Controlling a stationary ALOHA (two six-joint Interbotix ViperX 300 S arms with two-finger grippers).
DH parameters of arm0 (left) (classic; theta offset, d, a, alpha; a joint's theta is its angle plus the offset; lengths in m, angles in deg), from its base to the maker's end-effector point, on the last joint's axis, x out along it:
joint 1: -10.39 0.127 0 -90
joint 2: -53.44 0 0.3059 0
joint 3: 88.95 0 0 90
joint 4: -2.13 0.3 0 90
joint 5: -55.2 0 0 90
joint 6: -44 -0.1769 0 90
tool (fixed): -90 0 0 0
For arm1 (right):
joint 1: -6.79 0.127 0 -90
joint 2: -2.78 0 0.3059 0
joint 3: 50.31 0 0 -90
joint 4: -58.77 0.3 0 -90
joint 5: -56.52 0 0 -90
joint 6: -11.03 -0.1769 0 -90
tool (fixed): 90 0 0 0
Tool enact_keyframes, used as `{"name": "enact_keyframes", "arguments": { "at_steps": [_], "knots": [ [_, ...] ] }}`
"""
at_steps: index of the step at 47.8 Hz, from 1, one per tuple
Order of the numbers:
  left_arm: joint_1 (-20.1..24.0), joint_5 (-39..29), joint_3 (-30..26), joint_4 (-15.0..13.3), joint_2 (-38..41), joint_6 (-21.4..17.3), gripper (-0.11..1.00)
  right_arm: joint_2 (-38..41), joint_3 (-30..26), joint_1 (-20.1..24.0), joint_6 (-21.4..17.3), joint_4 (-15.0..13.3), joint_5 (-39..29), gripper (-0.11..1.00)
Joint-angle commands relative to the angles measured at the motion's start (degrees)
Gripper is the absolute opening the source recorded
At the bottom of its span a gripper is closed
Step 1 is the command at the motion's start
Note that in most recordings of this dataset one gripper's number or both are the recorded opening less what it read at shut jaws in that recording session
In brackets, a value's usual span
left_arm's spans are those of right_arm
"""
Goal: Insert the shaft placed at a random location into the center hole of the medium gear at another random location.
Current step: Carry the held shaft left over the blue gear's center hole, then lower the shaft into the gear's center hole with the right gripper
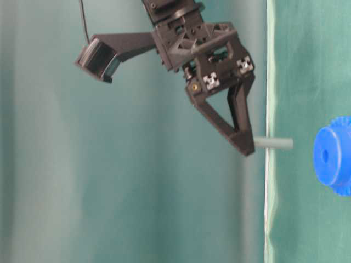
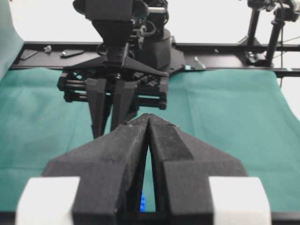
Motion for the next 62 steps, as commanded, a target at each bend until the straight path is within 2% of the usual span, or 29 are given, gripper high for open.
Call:
{"name": "enact_keyframes", "arguments": {
  "at_steps": [1, 34, 62],
  "knots": [
    [-0.1, 0.3, -1.3, 0.2, 0.4, 0.1, 0.0, -0.2, -2.3, 0.6, -0.2, 0.2, 0.0, 0.13],
    [0.0, 0.3, -1.4, 0.1, 0.4, 0.1, 0.0, 2.3, -3.3, 1.1, -0.2, 0.2, 0.4, 0.13],
    [-0.1, 0.3, -1.3, 0.2, 0.4, 0.1, 0.0, 7.7, -3.3, 1.1, -0.2, 1.8, 3.3, 0.13]
  ]
}}
